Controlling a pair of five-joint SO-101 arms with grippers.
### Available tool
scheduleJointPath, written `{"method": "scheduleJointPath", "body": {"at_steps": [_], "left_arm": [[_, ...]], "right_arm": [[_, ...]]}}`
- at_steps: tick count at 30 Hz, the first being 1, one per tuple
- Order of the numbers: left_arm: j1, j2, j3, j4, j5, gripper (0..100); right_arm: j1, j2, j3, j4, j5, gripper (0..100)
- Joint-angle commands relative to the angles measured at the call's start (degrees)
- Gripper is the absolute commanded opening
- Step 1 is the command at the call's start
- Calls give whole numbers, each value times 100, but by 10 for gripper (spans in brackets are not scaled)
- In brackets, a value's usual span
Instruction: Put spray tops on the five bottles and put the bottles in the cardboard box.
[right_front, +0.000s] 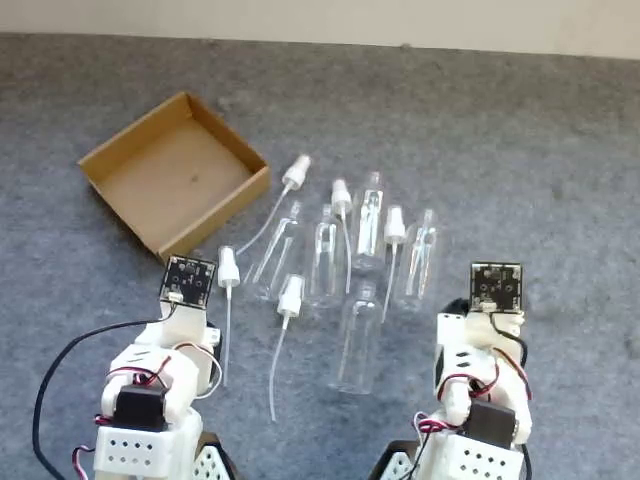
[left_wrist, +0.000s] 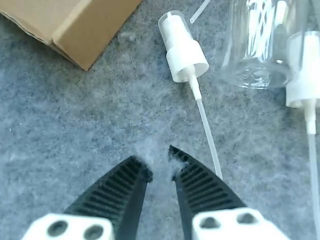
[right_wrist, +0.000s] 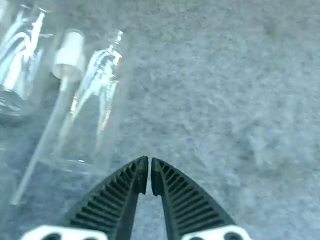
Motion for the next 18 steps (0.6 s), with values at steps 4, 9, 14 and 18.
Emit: {"method": "scheduleJointPath", "body": {"at_steps": [4, 9, 14, 18], "left_arm": [[66, -40, 119, 325, 35, 10], [66, -40, 119, 334, 35, 10], [66, -40, 119, 334, 35, 10], [66, -40, 119, 334, 35, 10]], "right_arm": [[277, -13, -1420, 813, 158, 7], [268, 92, -2554, 1332, 703, 7], [277, 1446, -3591, 1710, 695, 7], [251, 3081, -4374, 1736, 589, 7]]}}
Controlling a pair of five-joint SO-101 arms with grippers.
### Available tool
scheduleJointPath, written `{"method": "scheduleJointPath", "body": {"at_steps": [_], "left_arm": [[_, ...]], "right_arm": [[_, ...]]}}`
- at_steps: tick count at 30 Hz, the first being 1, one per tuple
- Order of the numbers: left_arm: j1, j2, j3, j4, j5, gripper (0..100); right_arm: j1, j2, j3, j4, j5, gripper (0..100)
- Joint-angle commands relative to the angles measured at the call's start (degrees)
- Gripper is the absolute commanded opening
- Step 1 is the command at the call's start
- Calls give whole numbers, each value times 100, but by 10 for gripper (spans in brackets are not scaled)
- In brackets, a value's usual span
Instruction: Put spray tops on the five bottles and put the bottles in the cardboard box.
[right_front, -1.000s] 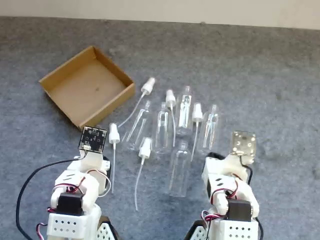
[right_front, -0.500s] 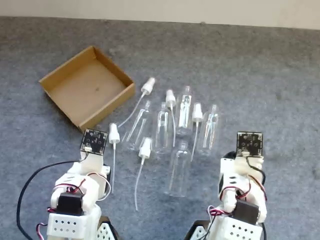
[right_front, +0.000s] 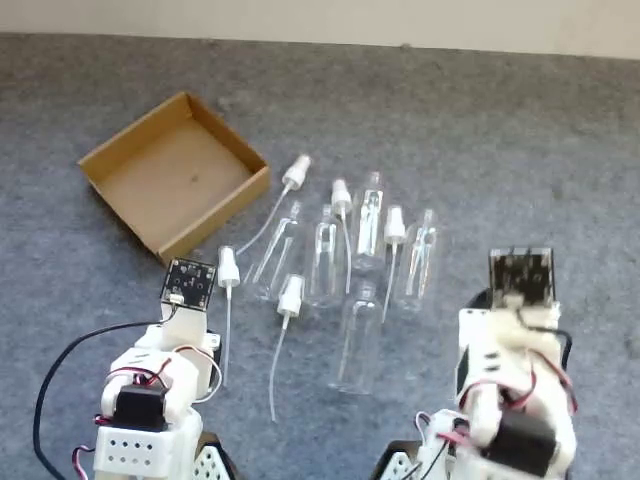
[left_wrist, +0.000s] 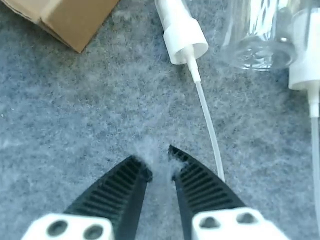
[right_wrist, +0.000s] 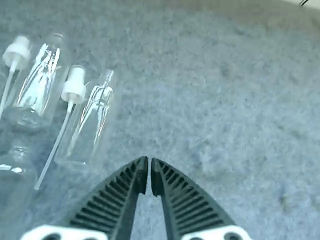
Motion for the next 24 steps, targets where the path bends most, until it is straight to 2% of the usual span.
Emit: {"method": "scheduleJointPath", "body": {"at_steps": [1, 13, 20, 24], "left_arm": [[66, -40, 119, 35, 35, 10], [66, -40, 119, 35, 35, 11], [66, -40, 119, 35, 35, 11], [66, -40, 119, 35, 35, 11]], "right_arm": [[4, 1631, -963, 22, -193, 7], [-1552, 5464, -3037, 57, -1714, 19], [-2149, 7108, -4629, 875, -2242, 217], [-2273, 7987, -5376, 866, -2655, 247]]}}
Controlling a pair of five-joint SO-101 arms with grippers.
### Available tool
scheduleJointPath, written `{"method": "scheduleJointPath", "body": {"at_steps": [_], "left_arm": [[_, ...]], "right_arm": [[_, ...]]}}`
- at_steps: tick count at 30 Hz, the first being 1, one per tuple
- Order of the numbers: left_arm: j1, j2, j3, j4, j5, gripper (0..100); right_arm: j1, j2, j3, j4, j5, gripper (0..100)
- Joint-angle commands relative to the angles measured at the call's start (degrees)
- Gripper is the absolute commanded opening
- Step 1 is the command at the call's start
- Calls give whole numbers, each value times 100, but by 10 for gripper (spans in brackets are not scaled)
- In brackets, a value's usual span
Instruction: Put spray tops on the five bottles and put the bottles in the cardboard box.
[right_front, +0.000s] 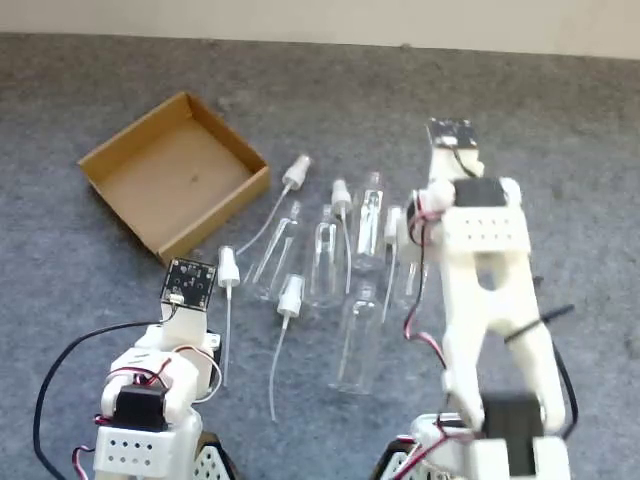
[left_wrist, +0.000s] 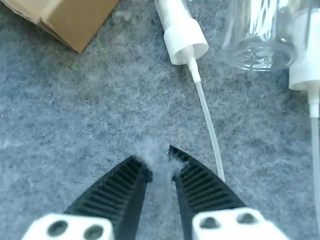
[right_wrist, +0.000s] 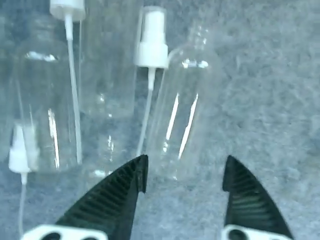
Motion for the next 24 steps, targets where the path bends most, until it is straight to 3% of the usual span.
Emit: {"method": "scheduleJointPath", "body": {"at_steps": [1, 13, 24], "left_arm": [[66, -40, 119, 26, 35, 11], [66, -40, 119, 26, 35, 11], [66, -40, 119, 18, 35, 11]], "right_arm": [[-127, 585, -945, 75, -404, 247], [-101, 2659, -2097, 75, -888, 247], [-101, 3002, -2563, 136, -870, 247]]}}
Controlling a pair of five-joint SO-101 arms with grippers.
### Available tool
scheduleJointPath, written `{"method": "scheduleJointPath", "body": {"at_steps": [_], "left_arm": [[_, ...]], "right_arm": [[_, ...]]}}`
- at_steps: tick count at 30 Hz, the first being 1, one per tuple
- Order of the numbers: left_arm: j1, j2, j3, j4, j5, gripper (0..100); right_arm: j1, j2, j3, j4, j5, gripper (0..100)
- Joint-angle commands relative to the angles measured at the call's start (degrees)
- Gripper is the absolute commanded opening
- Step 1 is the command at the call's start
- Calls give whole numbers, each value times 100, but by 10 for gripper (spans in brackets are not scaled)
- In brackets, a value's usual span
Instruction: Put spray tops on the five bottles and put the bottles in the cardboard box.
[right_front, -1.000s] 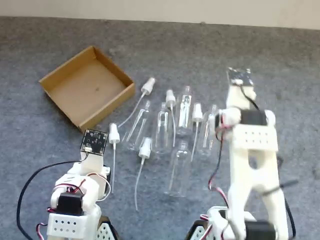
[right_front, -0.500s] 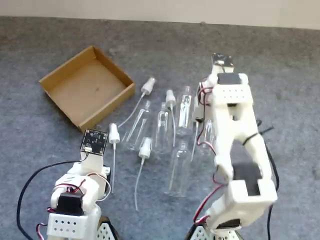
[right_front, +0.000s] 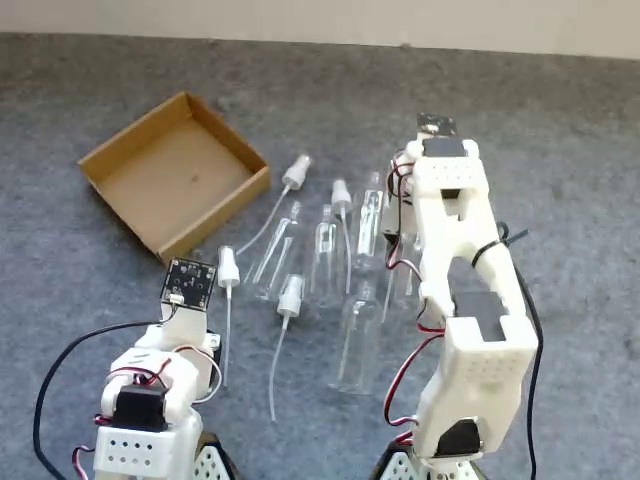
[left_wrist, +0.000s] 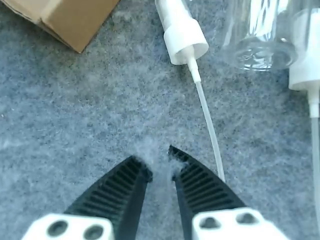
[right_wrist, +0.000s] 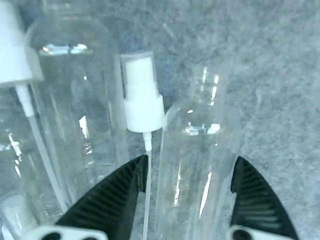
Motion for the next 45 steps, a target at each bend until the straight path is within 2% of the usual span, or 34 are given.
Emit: {"method": "scheduleJointPath", "body": {"at_steps": [1, 10, 20, 24, 29, 31, 39, 45], "left_arm": [[66, -40, 119, 9, 35, 11], [66, -40, 119, -18, 35, 9], [66, -40, 119, 26, 35, 11], [66, -40, 119, -18, 35, 11], [66, -40, 119, -18, 35, 11], [66, -40, 119, -18, 35, 11], [57, -40, 119, -53, 26, 11], [57, -40, 119, -176, 26, 11]], "right_arm": [[-57, -136, -374, 145, -35, 247], [-84, -840, -1059, 1560, -18, 245], [-286, -1886, -954, 1974, -18, 245], [-523, -2316, -646, 1982, -35, 227], [-576, -3029, -233, 1930, -18, 66], [-558, -3327, -145, 1947, -18, 36], [-593, -4901, 1086, 1895, -18, 30], [-567, -6167, 2686, 927, -18, 31]]}}
